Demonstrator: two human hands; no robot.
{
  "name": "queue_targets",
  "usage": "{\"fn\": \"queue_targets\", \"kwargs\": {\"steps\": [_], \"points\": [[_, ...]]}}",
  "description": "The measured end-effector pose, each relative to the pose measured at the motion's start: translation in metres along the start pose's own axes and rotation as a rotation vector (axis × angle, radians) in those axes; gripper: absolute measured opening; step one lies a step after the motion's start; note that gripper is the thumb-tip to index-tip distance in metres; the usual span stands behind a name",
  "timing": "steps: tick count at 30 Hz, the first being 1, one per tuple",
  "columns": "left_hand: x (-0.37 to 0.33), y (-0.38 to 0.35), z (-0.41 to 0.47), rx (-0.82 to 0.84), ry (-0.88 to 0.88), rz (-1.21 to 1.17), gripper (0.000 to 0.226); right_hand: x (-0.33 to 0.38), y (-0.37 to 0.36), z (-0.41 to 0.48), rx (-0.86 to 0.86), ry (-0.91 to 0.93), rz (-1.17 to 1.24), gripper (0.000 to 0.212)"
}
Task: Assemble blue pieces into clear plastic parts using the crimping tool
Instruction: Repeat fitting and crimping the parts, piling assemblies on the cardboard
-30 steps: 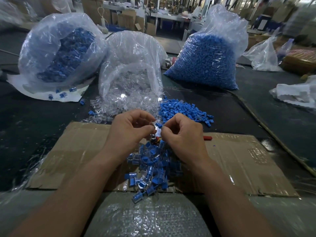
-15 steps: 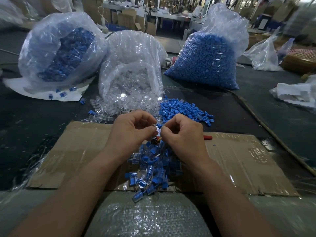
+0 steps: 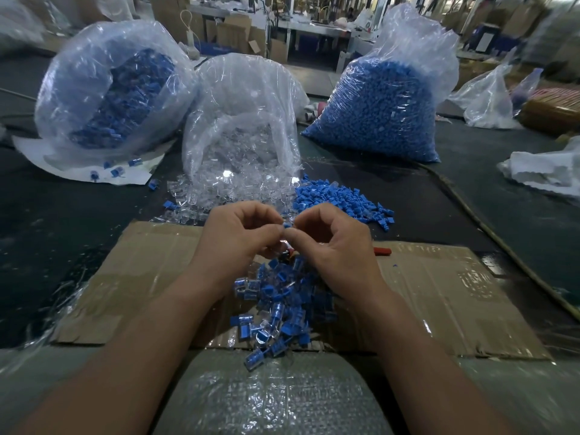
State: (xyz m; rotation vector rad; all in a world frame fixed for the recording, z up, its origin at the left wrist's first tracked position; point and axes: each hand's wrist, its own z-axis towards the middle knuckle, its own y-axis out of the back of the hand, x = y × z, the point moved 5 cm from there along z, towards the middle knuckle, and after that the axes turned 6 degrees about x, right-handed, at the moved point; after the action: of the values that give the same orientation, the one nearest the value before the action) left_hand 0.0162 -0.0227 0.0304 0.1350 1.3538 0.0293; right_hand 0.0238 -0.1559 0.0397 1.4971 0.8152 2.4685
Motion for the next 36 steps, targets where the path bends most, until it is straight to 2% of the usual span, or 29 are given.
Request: {"fn": "queue_targets", "kwargs": {"steps": [3, 5, 11, 19, 36], "points": [[0.000, -0.001, 0.000, 0.026, 0.044, -0.091, 0.015, 0.002, 0.003, -0.001, 0.033, 0.045, 0.041, 0.035], [0.002, -0.003, 0.000, 0.051, 0.082, -0.121, 0.016, 0.002, 0.000, -0.002, 0.076, 0.063, 0.077, 0.039], [0.007, -0.004, 0.001, 0.114, 0.192, -0.269, 0.009, 0.003, 0.003, -0.004, 0.044, 0.102, 0.177, 0.034], [0.010, -0.006, 0.002, 0.161, 0.242, -0.344, 0.006, 0.003, 0.007, -0.004, 0.028, 0.125, 0.107, 0.030], [0.017, -0.007, 0.002, 0.227, 0.216, -0.266, 0.009, 0.000, 0.006, -0.003, 0.039, 0.105, -0.007, 0.031]]}}
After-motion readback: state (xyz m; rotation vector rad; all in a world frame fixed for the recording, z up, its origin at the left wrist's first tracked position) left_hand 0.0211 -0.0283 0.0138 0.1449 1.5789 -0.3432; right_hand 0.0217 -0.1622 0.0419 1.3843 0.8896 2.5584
